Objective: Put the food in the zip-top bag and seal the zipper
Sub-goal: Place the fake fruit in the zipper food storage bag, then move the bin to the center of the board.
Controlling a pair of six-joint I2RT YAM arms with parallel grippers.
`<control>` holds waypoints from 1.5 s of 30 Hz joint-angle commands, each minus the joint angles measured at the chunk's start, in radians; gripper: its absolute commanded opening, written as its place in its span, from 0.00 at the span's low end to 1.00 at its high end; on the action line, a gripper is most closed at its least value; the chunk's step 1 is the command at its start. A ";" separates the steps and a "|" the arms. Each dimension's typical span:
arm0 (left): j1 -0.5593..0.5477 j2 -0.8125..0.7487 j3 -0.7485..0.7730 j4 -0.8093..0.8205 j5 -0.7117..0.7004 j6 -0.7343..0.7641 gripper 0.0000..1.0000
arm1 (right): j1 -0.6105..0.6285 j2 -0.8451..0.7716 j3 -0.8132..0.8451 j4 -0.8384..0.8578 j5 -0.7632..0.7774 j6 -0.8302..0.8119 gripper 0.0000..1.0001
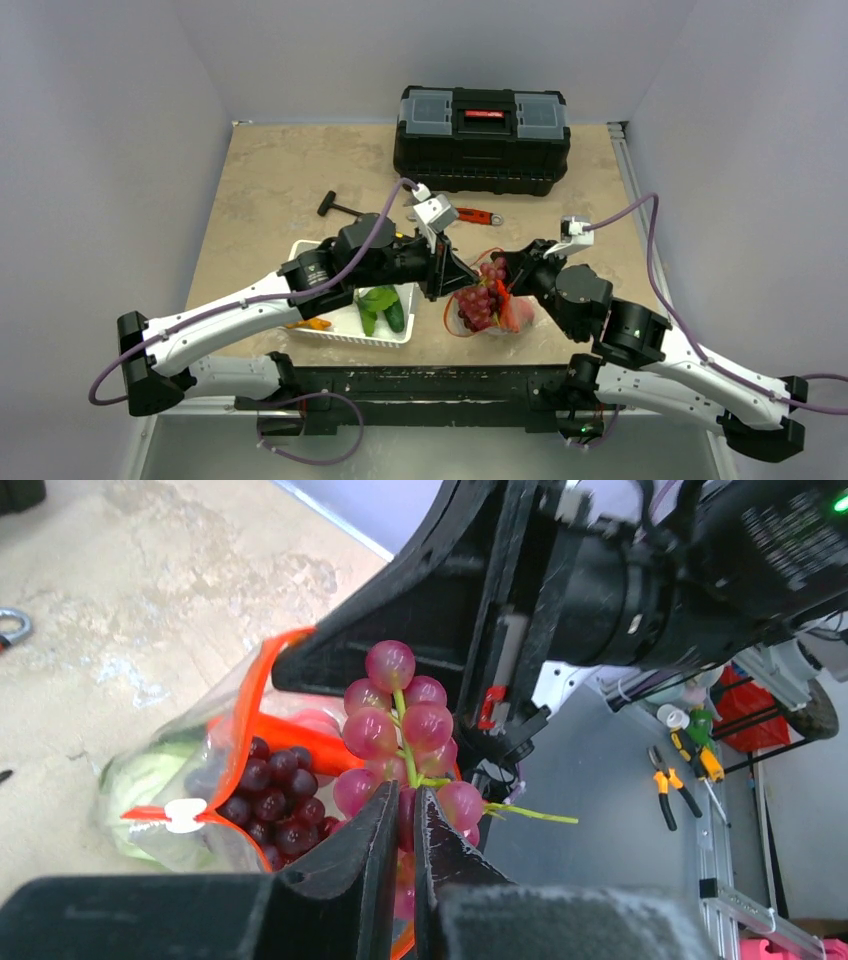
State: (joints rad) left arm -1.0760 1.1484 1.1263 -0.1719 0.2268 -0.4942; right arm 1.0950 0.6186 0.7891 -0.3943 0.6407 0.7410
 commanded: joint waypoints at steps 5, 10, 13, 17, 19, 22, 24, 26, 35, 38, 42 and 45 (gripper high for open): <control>-0.033 0.055 -0.010 0.006 -0.083 -0.001 0.00 | 0.002 -0.026 0.081 0.086 0.031 0.013 0.00; -0.033 0.149 0.118 -0.172 -0.096 -0.035 0.13 | 0.002 -0.015 0.082 0.086 0.029 0.006 0.00; -0.033 0.169 0.174 -0.226 -0.096 -0.048 0.52 | 0.002 -0.012 0.078 0.084 0.025 0.008 0.00; -0.032 0.143 0.193 -0.270 -0.106 -0.058 0.96 | 0.002 -0.016 0.072 0.072 0.032 0.007 0.00; -0.032 0.120 0.194 -0.293 -0.107 -0.054 0.98 | 0.002 -0.017 0.068 0.065 0.037 0.005 0.00; -0.032 0.078 0.187 -0.361 -0.136 -0.052 0.97 | 0.002 -0.017 0.065 0.056 0.040 0.002 0.00; -0.032 0.046 0.167 -0.399 -0.180 -0.057 0.91 | 0.002 -0.018 0.064 0.052 0.047 -0.002 0.00; -0.032 0.010 0.127 -0.426 -0.235 -0.073 0.85 | 0.001 -0.021 0.064 0.044 0.055 -0.006 0.00; -0.027 -0.039 -0.129 -0.330 -0.260 -0.235 0.78 | 0.003 -0.035 0.055 0.018 0.077 -0.017 0.00; -0.027 0.025 -0.170 -0.256 -0.241 -0.293 0.70 | 0.002 -0.034 0.058 0.013 0.073 -0.017 0.00; -0.026 0.130 -0.238 -0.149 -0.244 -0.353 0.64 | 0.002 -0.042 0.061 -0.002 0.074 -0.012 0.00; -0.016 0.199 -0.255 -0.168 -0.292 -0.390 0.66 | 0.001 -0.055 0.054 -0.006 0.072 -0.008 0.00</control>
State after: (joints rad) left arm -1.1015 1.2873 0.8978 -0.4011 -0.0246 -0.8047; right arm 1.0950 0.5991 0.8162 -0.4686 0.6811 0.7269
